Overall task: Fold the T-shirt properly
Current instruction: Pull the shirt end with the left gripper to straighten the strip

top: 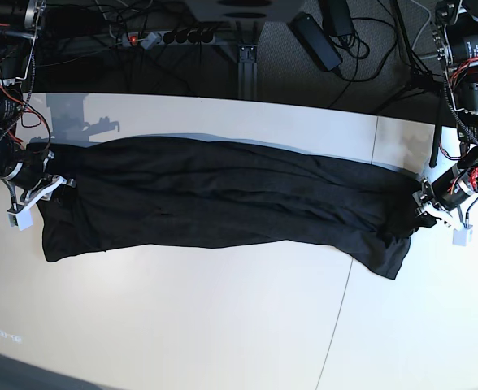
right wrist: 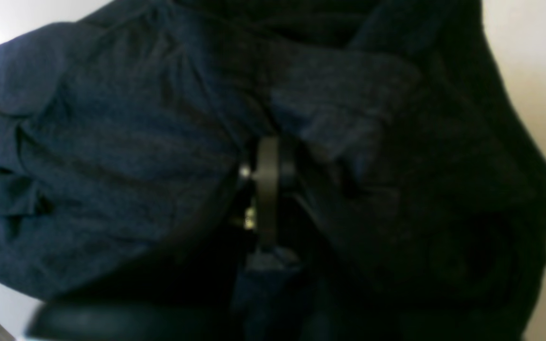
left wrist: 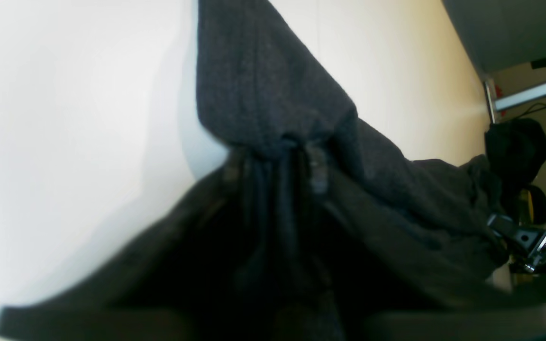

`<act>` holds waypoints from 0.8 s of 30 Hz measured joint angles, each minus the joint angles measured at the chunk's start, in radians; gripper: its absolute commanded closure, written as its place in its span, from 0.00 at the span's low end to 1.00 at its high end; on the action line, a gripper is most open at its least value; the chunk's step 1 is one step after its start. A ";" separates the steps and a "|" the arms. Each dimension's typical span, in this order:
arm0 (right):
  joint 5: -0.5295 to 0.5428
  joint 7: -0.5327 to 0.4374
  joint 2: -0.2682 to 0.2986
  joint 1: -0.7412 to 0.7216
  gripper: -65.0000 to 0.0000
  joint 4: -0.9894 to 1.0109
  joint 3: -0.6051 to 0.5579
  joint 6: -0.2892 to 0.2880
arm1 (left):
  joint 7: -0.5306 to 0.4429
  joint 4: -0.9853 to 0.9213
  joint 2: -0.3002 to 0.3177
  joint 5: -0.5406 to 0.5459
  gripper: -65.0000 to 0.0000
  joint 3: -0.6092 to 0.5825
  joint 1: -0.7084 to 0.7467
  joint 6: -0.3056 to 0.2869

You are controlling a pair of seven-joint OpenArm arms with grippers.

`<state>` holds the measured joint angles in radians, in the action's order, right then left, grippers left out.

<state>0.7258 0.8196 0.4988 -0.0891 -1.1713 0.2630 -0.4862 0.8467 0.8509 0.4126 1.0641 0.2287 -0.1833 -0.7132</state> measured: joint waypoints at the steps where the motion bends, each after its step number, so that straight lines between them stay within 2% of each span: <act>1: 0.002 0.000 0.000 0.000 1.00 0.000 0.000 0.000 | -0.007 0.000 -0.001 -0.005 1.00 0.000 0.000 0.000; 7: 0.011 0.000 0.000 0.000 1.00 0.000 0.000 0.000 | -0.021 0.000 -0.009 -0.047 1.00 0.000 -0.009 -0.001; 12: 0.074 0.019 0.000 0.006 1.00 -0.011 0.000 0.000 | -0.003 -0.003 -0.008 -0.063 1.00 0.000 -0.034 0.001; 18: 0.057 0.058 -0.004 0.017 1.00 -0.132 -0.004 -0.002 | 0.041 -0.006 0.015 -0.069 1.00 -0.007 -0.064 0.006; 24: 0.061 0.054 -0.003 0.012 1.00 -0.259 0.002 -0.001 | 0.063 -0.011 0.052 -0.083 1.00 -0.012 -0.087 0.009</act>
<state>0.7864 0.8738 0.4953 -0.0772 -1.4300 0.2646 -0.4873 0.9096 0.8398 0.4648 0.9813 0.2169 -0.2707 -0.7040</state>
